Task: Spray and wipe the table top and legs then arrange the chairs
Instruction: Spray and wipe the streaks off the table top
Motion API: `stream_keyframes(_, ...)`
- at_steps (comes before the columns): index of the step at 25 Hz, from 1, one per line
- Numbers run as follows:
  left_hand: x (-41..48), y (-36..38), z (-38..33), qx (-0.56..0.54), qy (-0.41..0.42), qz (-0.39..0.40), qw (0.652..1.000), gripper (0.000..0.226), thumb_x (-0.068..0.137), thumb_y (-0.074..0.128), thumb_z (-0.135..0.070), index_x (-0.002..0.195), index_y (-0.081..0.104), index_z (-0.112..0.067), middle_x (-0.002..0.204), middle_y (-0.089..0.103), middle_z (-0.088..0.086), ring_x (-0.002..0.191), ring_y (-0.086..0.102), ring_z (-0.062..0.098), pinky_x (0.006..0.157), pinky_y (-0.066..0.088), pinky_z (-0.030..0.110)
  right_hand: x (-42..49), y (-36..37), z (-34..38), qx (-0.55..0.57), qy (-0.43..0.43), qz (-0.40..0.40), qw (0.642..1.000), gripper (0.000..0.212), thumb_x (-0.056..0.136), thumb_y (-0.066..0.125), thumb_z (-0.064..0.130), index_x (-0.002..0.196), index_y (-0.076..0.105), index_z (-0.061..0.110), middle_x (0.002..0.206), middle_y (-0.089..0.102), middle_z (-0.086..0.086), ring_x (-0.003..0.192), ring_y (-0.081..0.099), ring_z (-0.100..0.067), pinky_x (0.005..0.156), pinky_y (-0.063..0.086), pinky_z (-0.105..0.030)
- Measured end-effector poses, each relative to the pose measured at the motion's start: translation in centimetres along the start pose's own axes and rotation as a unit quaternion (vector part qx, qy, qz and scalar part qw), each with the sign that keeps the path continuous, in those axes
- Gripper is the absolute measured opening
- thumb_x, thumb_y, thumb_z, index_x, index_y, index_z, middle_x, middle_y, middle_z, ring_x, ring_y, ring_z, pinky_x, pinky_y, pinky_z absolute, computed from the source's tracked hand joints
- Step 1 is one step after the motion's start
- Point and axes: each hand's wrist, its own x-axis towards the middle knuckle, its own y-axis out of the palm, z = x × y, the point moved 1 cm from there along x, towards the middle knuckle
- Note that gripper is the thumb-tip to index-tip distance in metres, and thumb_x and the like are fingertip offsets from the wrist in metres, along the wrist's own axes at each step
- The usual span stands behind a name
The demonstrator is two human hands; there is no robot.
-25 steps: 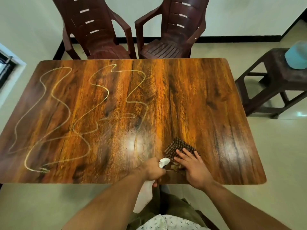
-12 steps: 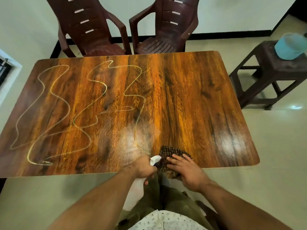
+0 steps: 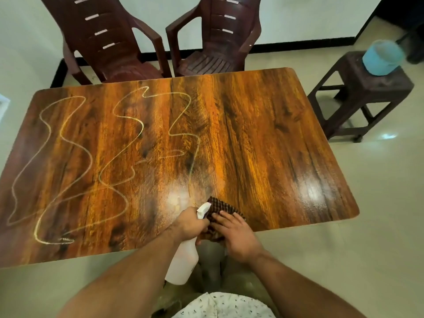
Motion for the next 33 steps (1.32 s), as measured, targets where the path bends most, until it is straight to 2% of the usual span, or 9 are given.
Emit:
stream_keyframes(2, 0.2, -1.5, 0.2, -0.005, 0.01, 0.012, 1.0, 0.008, 0.096, 0.06, -0.015, 0.1, 0.066, -0.01, 0.094, 0.076, 0.014, 0.048, 0.064, 0.019, 0.054, 0.058, 0.03, 0.1, -1.6, -2.5, 0.022, 0.134, -0.091, 0.987, 0.062, 0.098, 0.045, 0.014, 0.156, 0.03, 0.03, 0.166, 0.011, 0.008, 0.154, 0.004, -0.015, 0.124, -0.007, -0.04)
stream_keyframes(4, 0.5, -3.1, 1.0, 0.0, 0.024, 0.017, 1.0, 0.006, 0.098, 0.06, -0.018, 0.102, 0.064, -0.015, 0.095, 0.075, 0.011, 0.049, 0.065, 0.017, 0.055, 0.057, 0.029, 0.6, -3.0, -4.5, 0.081, 0.348, -0.184, 0.916, 0.065, 0.1, 0.044, 0.017, 0.159, 0.019, 0.022, 0.168, 0.012, -0.001, 0.155, 0.006, -0.02, 0.125, 0.0, -0.043)
stream_keyframes(7, 1.0, -5.2, 2.3, 0.011, 0.043, 0.015, 0.999, 0.003, 0.098, 0.059, -0.019, 0.097, 0.061, -0.016, 0.096, 0.075, 0.015, 0.048, 0.065, 0.018, 0.056, 0.058, 0.029, 5.1, -4.1, -3.3, 0.138, 0.504, -0.192, 0.831, 0.078, 0.098, 0.049, 0.026, 0.16, 0.004, 0.013, 0.168, 0.005, -0.008, 0.154, 0.005, -0.026, 0.125, 0.004, -0.044)
stream_keyframes(10, 2.0, -6.9, 4.0, 0.036, 0.059, 0.014, 0.998, 0.006, 0.096, 0.06, -0.021, 0.093, 0.064, -0.018, 0.096, 0.076, 0.01, 0.057, 0.065, 0.017, 0.063, 0.056, 0.032, 10.9, -4.6, 0.2, 0.121, 0.443, -0.163, 0.873, 0.076, 0.097, 0.049, 0.031, 0.16, 0.009, 0.017, 0.169, 0.003, -0.006, 0.154, 0.004, -0.026, 0.124, 0.005, -0.043)
stream_keyframes(13, 2.5, -8.1, 4.8, 0.039, 0.064, 0.021, 0.997, 0.009, 0.093, 0.061, -0.016, 0.085, 0.066, -0.014, 0.09, 0.077, 0.011, 0.057, 0.068, 0.021, 0.063, 0.056, 0.031, 12.7, -2.9, 5.2, 0.056, 0.19, -0.073, 0.977, 0.074, 0.092, 0.052, 0.02, 0.159, 0.02, 0.023, 0.168, 0.008, 0.003, 0.154, 0.002, -0.016, 0.126, 0.002, -0.044)
stream_keyframes(16, 2.2, -9.1, 5.2, 0.037, 0.061, 0.038, 0.997, 0.012, 0.094, 0.06, -0.014, 0.086, 0.067, -0.007, 0.091, 0.077, 0.017, 0.049, 0.065, 0.021, 0.056, 0.055, 0.03, 7.4, -0.4, 5.5, 0.051, 0.049, -0.022, 0.997, 0.071, 0.084, 0.053, 0.021, 0.153, 0.038, 0.031, 0.164, 0.021, 0.012, 0.152, 0.007, -0.007, 0.126, 0.004, -0.047)
stream_keyframes(22, 1.6, -9.2, 6.4, 0.019, 0.056, 0.064, 0.996, 0.008, 0.093, 0.06, -0.013, 0.086, 0.062, -0.01, 0.094, 0.076, 0.018, 0.045, 0.063, 0.025, 0.051, 0.054, 0.03, 2.8, 1.8, 5.7, 0.086, 0.298, -0.148, 0.939, 0.064, 0.093, 0.048, 0.022, 0.155, 0.033, 0.028, 0.162, 0.013, 0.012, 0.155, 0.008, -0.017, 0.125, -0.002, -0.041)
stream_keyframes(29, 1.6, -10.8, 6.8, 0.02, 0.021, 0.041, 0.999, 0.015, 0.093, 0.06, -0.016, 0.089, 0.067, -0.003, 0.08, 0.076, 0.01, 0.041, 0.063, 0.021, 0.051, 0.055, 0.03, 2.7, 3.0, 9.1, -0.013, -0.049, 0.066, 0.997, 0.066, 0.096, 0.043, 0.023, 0.158, 0.023, 0.034, 0.162, 0.001, 0.017, 0.151, -0.01, -0.006, 0.122, -0.015, -0.037)
stream_keyframes(33, 1.6, -12.1, 7.5, -0.014, 0.006, 0.022, 1.0, 0.029, 0.095, 0.06, -0.018, 0.119, 0.055, -0.003, 0.095, 0.077, 0.011, 0.045, 0.064, 0.021, 0.049, 0.055, 0.03, 2.0, -0.9, 2.3, 0.03, 0.306, -0.061, 0.95, 0.061, 0.103, 0.038, 0.02, 0.16, 0.018, 0.026, 0.167, 0.001, 0.005, 0.155, -0.001, -0.019, 0.126, 0.003, -0.046)
